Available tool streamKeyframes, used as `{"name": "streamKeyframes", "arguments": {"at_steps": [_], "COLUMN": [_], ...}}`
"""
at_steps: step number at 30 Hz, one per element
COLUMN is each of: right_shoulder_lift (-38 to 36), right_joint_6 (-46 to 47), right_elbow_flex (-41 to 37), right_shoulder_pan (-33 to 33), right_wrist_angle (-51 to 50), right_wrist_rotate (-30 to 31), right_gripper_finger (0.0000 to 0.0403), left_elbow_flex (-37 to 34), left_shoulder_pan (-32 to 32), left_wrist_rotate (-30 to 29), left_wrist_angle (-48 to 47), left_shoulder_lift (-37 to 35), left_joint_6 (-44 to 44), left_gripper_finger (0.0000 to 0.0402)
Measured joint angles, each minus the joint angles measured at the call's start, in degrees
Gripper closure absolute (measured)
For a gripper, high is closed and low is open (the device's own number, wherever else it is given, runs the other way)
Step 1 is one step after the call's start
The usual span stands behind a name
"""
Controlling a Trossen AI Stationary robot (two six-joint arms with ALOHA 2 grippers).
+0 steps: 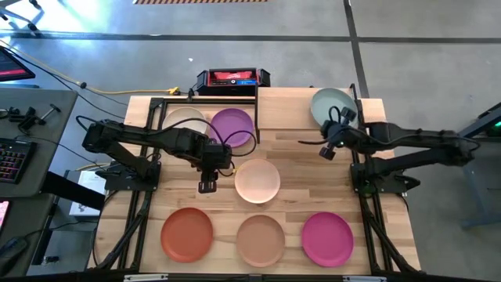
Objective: Place and stack plates onto a shelf
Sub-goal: Stack the blue plate on top of the gray plate on the shelf
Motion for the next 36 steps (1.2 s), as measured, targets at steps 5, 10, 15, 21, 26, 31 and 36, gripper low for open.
{"name": "streamKeyframes", "arguments": {"at_steps": [5,10,15,21,26,31,36], "right_shoulder_lift": [0.02,0.14,0.2,0.2,0.78,2.26,4.12], "right_joint_6": [-0.5,-3.86,-5.73,-6.38,-7.8,-8.79,-9.09], "right_elbow_flex": [-0.72,-0.72,-0.72,-0.72,-0.7,-0.68,-0.68], "right_shoulder_pan": [-3.74,-8.47,-12.29,-15.23,-16.6,-18.39,-19.58], "right_wrist_angle": [1.21,2.51,4.19,3.71,3.57,3.58,3.25], "right_wrist_rotate": [-2.27,-7.05,-8.72,-12.22,-12.31,-14.59,-15.26], "right_gripper_finger": [0.0403,0.0403,0.0403,0.0403,0.0403,0.0403,0.0403], "left_elbow_flex": [0.0,0.0,0.0,0.0,-0.02,-0.02,-0.02], "left_shoulder_pan": [0.0,0.02,0.0,0.02,0.02,0.02,-0.02], "left_wrist_rotate": [0.0,0.0,-1.04,-1.38,-1.43,-1.51,-1.51], "left_wrist_angle": [-0.01,-0.02,-0.02,-0.02,-0.02,-0.02,-0.04], "left_shoulder_lift": [0.0,0.0,0.0,0.0,0.0,0.0,0.0], "left_joint_6": [-0.02,-0.04,-0.09,0.0,0.03,0.02,-0.08], "left_gripper_finger": [0.0261,0.0261,0.0261,0.0261,0.0261,0.0261,0.0261]}}
